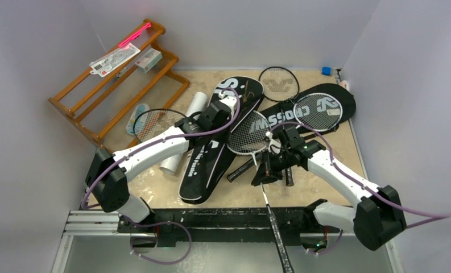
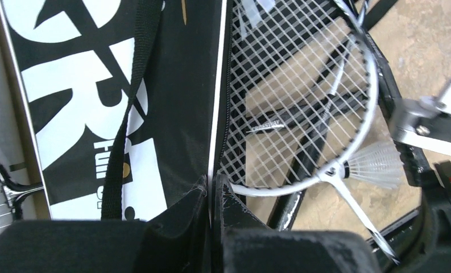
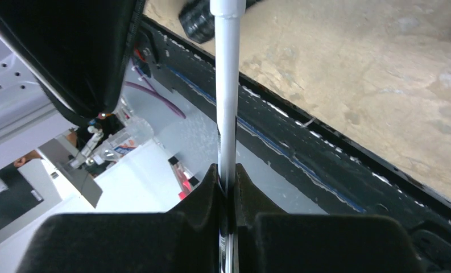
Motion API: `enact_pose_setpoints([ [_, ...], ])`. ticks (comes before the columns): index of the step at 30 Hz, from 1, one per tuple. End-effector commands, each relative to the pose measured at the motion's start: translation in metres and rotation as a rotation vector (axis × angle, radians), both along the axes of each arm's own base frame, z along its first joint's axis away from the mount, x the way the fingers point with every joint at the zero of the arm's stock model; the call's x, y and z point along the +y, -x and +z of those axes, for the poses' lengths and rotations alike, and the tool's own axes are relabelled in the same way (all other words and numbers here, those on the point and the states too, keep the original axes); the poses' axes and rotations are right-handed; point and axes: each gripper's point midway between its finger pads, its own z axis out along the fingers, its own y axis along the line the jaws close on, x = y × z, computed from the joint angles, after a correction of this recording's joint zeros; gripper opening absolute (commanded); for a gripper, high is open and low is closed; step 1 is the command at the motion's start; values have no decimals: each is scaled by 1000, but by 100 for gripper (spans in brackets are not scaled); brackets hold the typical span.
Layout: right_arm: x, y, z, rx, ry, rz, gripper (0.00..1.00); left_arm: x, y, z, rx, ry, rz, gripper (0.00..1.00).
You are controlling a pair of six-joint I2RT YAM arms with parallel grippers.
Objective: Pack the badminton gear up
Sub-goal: Place the racket in the racket bag.
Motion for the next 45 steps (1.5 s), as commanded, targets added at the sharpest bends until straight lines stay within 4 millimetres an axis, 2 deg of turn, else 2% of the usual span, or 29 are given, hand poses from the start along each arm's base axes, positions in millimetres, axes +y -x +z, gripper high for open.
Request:
enact_pose_setpoints([
  [1,27,-28,35,-70,-149,15,0,-17,6,20,-42,84,-83,0],
  [7,40,-60,32,-98,-137,2,0,-22,20,24,-15,120,-135,0],
  [13,44,-107,8,-167,-7,-85,0,-23,38,39,-6,157,-197,0],
  [15,49,-121,4,-189,-11,-108,0,-23,43,45,-7,169,-214,0],
  [21,64,-148,-5,-211,-42,-153,0,-19,59,57,6,199,-257,0],
  [27,67,-171,-10,-283,-32,-199,0,-27,84,57,68,250,-379,0],
  [31,66,-176,-19,-299,-23,-221,0,-30,98,58,96,279,-439,0],
  [34,66,-176,-24,-298,-19,-220,0,-23,100,55,75,252,-426,0],
  [40,69,-175,-22,-331,-41,-207,0,-3,92,40,13,89,-286,21],
  [43,69,-174,-21,-349,-38,-198,0,1,91,35,-28,23,-224,47],
  [45,69,-174,-20,-356,-39,-193,0,4,91,30,-45,-31,-192,58],
])
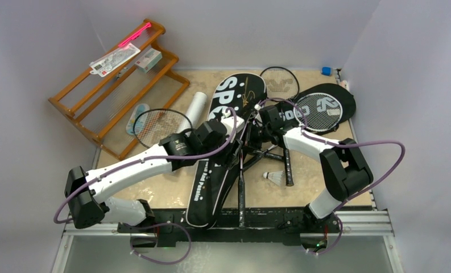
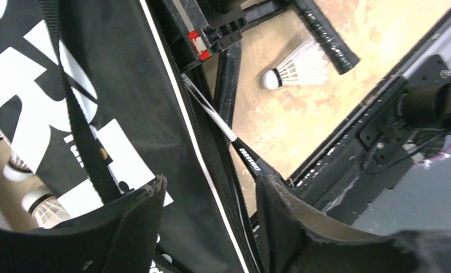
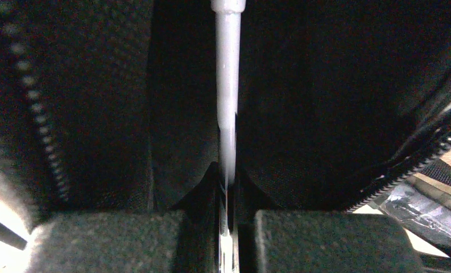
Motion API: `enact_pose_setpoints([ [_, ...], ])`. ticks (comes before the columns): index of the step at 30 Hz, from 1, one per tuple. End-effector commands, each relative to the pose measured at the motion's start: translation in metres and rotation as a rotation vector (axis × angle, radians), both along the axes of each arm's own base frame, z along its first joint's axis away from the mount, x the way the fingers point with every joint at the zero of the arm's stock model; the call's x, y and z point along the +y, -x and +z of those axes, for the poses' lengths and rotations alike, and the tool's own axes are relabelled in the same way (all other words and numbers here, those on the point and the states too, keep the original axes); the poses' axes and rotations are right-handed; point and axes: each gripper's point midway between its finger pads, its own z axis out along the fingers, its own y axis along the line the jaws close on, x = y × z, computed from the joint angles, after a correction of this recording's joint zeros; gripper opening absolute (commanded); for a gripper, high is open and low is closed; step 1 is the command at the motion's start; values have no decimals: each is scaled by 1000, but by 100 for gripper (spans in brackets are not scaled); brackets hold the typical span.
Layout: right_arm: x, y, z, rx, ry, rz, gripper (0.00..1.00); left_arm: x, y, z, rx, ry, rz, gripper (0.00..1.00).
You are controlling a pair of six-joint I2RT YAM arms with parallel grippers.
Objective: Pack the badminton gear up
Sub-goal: Place the racket in the racket bag.
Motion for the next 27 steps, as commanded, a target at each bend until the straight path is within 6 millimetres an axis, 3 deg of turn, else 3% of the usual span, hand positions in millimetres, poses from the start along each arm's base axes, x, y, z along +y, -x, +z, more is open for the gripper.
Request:
enact_pose_setpoints([
  [1,8,-10,18,-112,-34,16,0,13,-7,-2,-96,-116,114,62],
  [11,13,-8,21,-111,-44,26,0,12,-10,-34,-145,-367,236,67],
  [13,13,-9,23,-115,-45,24,0,13,-11,-40,-143,-389,251,65],
  [18,13,-8,24,-110,-52,15,0,24,-19,-47,-154,-464,340,47],
  [24,15,-7,26,-103,-70,8,0,30,-21,-53,-168,-537,378,48],
  [25,14,-6,27,-103,-71,6,0,30,-21,-54,-169,-542,378,44],
  [27,13,-7,26,-101,-66,-7,0,30,-21,-52,-177,-548,390,17],
])
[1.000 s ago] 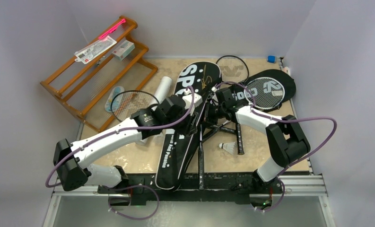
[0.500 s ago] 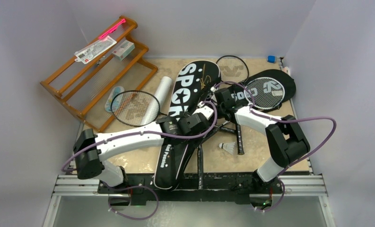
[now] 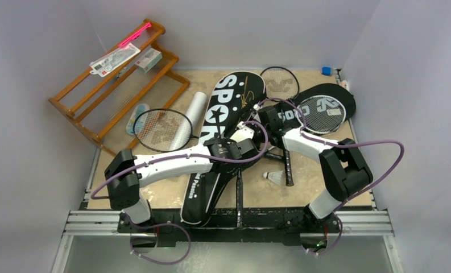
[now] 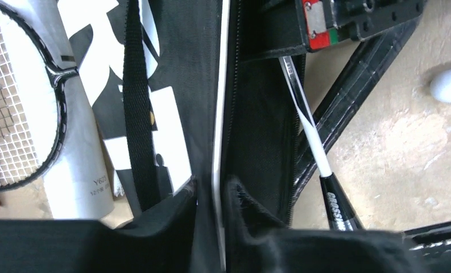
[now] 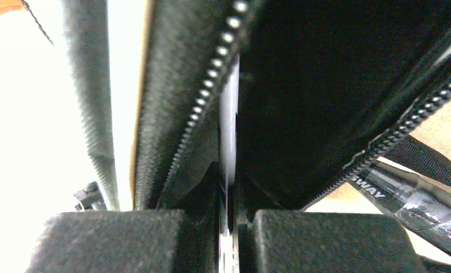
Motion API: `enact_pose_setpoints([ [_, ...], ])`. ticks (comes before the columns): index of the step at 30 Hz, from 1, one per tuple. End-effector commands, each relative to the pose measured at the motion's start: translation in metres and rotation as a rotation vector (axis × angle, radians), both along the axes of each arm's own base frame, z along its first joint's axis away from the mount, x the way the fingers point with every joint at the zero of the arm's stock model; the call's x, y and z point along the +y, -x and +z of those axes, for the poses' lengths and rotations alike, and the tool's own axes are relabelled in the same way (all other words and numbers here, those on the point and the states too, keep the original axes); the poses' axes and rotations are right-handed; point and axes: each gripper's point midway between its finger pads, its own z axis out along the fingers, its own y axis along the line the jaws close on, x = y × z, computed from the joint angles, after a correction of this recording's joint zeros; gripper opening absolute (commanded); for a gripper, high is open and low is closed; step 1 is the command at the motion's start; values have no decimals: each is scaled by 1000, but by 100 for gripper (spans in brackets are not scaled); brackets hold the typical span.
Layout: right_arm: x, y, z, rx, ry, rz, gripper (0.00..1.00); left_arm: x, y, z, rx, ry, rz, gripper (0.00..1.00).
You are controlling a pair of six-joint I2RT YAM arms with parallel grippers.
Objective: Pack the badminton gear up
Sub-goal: Place the racket in the racket bag.
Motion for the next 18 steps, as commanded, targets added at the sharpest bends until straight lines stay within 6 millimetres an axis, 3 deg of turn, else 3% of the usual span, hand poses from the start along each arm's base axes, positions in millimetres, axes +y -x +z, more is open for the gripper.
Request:
enact_pose_setpoints([
  [1,6,-8,26,-88,-53,-13,0,2,-5,17,-61,-11,48,1],
  [9,10,-19,36,-63,-101,-107,0,-49,20,51,18,342,-142,0],
  [13,13,-26,40,-49,-123,-150,0,-58,30,63,44,436,-192,0],
  [18,13,-35,35,-39,-111,-200,0,-71,48,64,117,506,-275,0],
])
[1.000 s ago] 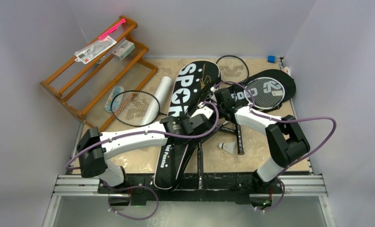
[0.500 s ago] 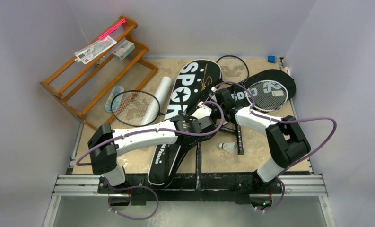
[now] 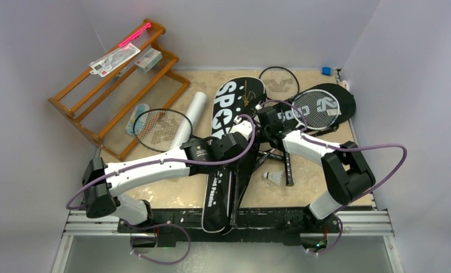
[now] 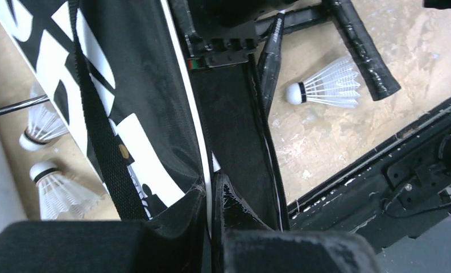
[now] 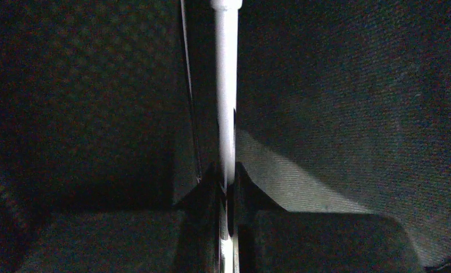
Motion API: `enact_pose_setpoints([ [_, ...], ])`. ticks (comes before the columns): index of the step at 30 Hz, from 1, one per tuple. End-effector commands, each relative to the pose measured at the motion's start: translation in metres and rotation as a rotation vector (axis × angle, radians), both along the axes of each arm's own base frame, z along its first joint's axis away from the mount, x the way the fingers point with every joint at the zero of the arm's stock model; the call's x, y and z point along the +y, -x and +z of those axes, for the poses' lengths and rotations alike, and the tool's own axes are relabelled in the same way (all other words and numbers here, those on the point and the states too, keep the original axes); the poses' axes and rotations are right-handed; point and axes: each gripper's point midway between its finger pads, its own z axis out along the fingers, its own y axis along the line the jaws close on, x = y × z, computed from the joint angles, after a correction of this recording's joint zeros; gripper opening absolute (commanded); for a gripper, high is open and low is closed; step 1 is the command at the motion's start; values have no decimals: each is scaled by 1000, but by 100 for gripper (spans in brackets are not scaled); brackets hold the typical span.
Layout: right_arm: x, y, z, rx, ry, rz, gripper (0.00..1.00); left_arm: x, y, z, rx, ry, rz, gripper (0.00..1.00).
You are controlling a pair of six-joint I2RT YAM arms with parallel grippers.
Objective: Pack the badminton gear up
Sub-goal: Place the racket in the racket bag.
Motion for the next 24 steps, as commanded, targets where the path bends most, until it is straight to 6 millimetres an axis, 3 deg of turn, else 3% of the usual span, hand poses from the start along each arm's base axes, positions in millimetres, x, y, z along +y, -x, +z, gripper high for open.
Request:
enact_pose_setpoints([
  [1,4,-33,19,-86,-39,-106,0,-31,27,14,75,153,-163,0],
  [17,-2,-46,6,-124,16,-182,0,-50,64,58,122,409,-366,0],
  [24,10,-42,0,-137,22,-171,0,-51,58,80,133,607,-382,0],
])
